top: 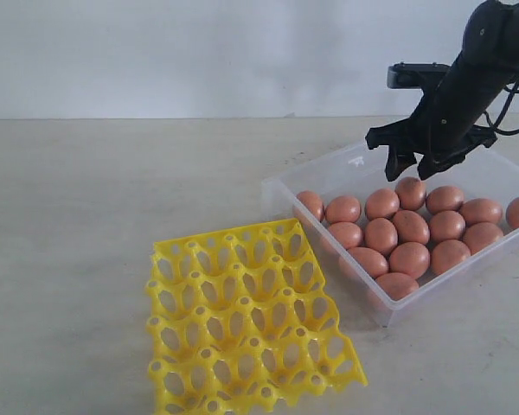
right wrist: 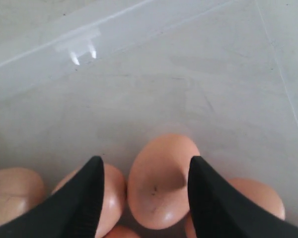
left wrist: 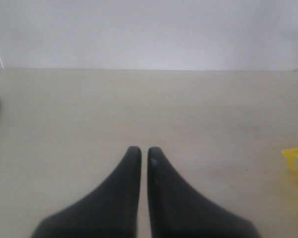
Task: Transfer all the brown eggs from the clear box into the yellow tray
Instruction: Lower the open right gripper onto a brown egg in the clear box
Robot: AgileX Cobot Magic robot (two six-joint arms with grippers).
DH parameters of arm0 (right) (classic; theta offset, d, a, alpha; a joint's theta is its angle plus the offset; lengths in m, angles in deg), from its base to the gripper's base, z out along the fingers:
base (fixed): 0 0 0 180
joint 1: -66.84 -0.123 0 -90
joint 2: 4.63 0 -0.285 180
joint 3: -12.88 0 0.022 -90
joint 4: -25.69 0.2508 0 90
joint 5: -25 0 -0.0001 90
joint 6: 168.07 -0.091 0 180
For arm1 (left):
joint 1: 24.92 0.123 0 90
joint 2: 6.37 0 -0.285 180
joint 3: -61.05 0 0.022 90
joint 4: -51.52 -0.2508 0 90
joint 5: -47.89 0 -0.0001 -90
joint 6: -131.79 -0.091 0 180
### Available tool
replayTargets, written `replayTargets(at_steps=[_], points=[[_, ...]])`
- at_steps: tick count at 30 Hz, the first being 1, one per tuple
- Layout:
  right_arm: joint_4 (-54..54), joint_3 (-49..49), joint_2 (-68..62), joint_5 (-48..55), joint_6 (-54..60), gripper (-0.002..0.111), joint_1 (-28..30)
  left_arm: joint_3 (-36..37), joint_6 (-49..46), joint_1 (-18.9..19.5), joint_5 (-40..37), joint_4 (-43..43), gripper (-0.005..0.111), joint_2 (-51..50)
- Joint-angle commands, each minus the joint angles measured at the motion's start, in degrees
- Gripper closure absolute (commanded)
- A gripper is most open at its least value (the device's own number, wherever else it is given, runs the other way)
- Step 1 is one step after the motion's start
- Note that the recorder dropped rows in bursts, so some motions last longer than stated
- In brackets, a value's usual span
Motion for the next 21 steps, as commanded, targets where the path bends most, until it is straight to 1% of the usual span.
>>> replayTargets(at_steps=[1, 12, 19, 20, 21], points=[[-3.2, -0.3, -0.6, 1.4, -2.0, 0.064, 0.3, -0.1, -0.4, 0.2, 0.4, 0.3, 0.103, 0.1], [-2.2, -0.3, -3.5, 1.8, -2.9, 0.064, 0.3, -0.1, -0.4, 0.2, 0.4, 0.3, 0.103, 0.1], [-2.1, -0.3, -4.7, 0.3, -2.9, 0.064, 0.3, -0.1, -0.4, 0.2, 0.4, 0.3, 0.103, 0.1], [-2.1, -0.3, -4.7, 0.2, -2.9, 0.065, 0.3, -0.1, -0.4, 0.2, 0.4, 0.3, 0.103, 0.1], [-2.1, -0.3, -4.7, 0.2, -2.9, 0.068, 0.3, -0.1, -0.4, 0.2, 0.4, 0.3, 0.103, 0.1]])
